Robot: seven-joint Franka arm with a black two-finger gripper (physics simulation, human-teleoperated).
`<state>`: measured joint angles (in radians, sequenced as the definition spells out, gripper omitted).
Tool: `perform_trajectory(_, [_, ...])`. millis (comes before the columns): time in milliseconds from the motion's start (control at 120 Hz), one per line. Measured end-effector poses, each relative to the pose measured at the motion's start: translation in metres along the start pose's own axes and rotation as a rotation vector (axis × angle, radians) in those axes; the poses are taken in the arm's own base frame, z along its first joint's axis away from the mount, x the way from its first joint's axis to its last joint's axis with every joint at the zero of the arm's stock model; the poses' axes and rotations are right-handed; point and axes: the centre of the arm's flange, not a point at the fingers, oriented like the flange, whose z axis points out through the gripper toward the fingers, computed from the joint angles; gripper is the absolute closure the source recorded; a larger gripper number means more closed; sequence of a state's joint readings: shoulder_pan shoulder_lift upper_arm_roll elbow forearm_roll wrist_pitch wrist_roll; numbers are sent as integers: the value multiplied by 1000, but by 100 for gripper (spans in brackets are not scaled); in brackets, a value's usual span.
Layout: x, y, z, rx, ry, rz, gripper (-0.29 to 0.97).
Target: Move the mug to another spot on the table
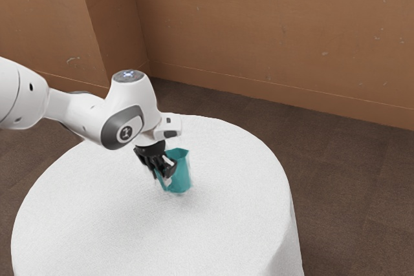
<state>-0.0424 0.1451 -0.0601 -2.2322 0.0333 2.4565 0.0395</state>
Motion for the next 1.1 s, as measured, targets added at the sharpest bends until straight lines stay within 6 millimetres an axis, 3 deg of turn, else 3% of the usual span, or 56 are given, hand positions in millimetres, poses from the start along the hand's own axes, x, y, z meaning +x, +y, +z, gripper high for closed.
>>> perform_trajectory(317, [-1, -12, -36, 41, 50, -2, 56])
perform_trajectory(500, [-22, -31, -42, 50, 38, -51, 56])
perform_trajectory(642, [-43, -49, -38, 54, 24, -112, 56])
perform_trajectory(967, [-42, -81, -22, 83, 150, -172, 56])
perform_trajectory(1042, [-40, -82, -6, 74, 163, -187, 56])
perform_trajectory(1100, [-37, -72, 4, 65, 178, -177, 56])
